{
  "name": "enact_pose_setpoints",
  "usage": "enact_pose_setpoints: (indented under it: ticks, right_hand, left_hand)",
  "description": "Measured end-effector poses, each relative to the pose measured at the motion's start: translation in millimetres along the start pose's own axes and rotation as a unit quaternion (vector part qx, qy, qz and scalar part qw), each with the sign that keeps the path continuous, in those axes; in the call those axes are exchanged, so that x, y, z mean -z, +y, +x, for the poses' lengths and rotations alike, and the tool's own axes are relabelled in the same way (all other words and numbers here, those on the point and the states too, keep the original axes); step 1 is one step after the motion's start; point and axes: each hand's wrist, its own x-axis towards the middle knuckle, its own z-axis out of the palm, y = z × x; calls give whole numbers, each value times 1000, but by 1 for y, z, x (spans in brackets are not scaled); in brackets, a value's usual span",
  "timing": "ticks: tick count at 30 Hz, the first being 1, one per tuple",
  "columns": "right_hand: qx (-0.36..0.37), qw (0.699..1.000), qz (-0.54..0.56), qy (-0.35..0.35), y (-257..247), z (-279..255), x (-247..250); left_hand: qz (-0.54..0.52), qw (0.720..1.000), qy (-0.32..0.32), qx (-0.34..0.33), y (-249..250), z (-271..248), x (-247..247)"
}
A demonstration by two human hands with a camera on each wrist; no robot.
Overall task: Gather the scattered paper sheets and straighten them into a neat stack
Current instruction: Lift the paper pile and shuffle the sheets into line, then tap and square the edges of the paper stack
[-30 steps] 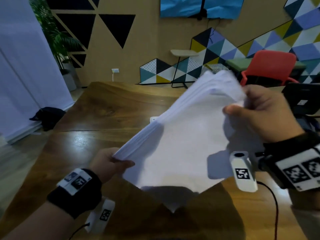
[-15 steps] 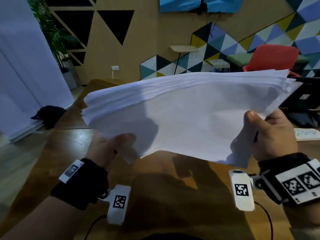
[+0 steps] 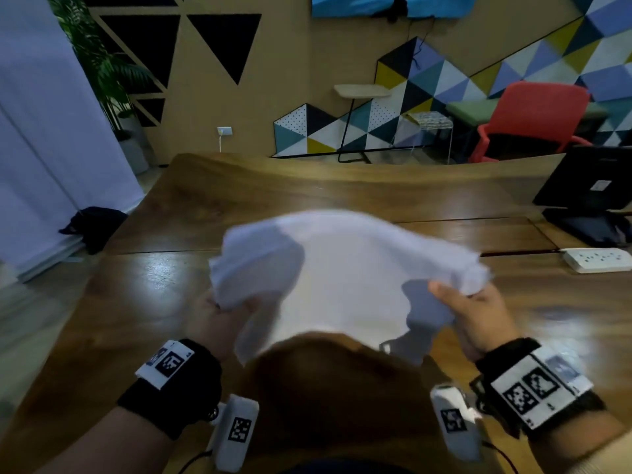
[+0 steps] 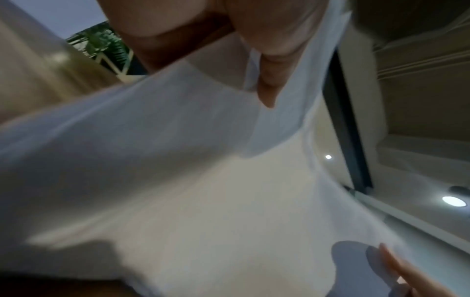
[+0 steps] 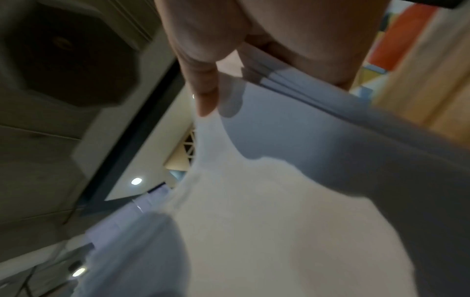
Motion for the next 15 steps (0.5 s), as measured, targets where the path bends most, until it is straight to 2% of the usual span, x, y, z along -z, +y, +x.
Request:
enact_pose_setpoints:
  ticks: [1, 2, 3, 4, 5, 6, 7, 8, 9, 12, 15]
  right_hand:
    - [-26, 1000, -16, 7, 11, -2, 0]
    - [-43, 999, -23, 14, 18, -4, -1]
    - [-51, 998, -23, 20, 23, -4, 0]
    - [-52, 998, -19, 24, 24, -3, 0]
    - [-45, 998, -18, 26, 22, -2, 0]
    - [-35, 999, -18, 28, 17, 0, 1]
    - [-20, 999, -12, 28, 11, 2, 3]
    - [-3, 1000, -4, 22, 4, 4, 5]
    - [10, 1000, 4, 13, -3, 5, 8]
    - [9, 1000, -1, -2, -10, 8, 16]
    - [-14, 999, -36, 37, 7, 9, 21]
  left_hand:
    - [-10, 997, -70, -17, -1, -1, 0]
    - [3, 990, -139, 7, -3, -1, 1]
    - [102, 985, -138, -29, -16, 3, 5]
    - [148, 978, -122, -86, -27, 6, 8]
    - [159, 975, -107, -110, -29, 7, 10]
    - [115, 985, -114, -64, -27, 8, 12]
    - [15, 986, -164, 19, -16, 7, 12]
    - [-50, 990, -133, 3, -10, 3, 9]
    - [-69, 997, -42, -3, -9, -1, 8]
    - [-77, 995, -56, 33, -15, 2, 11]
    - [-121, 988, -93, 29, -17, 3, 12]
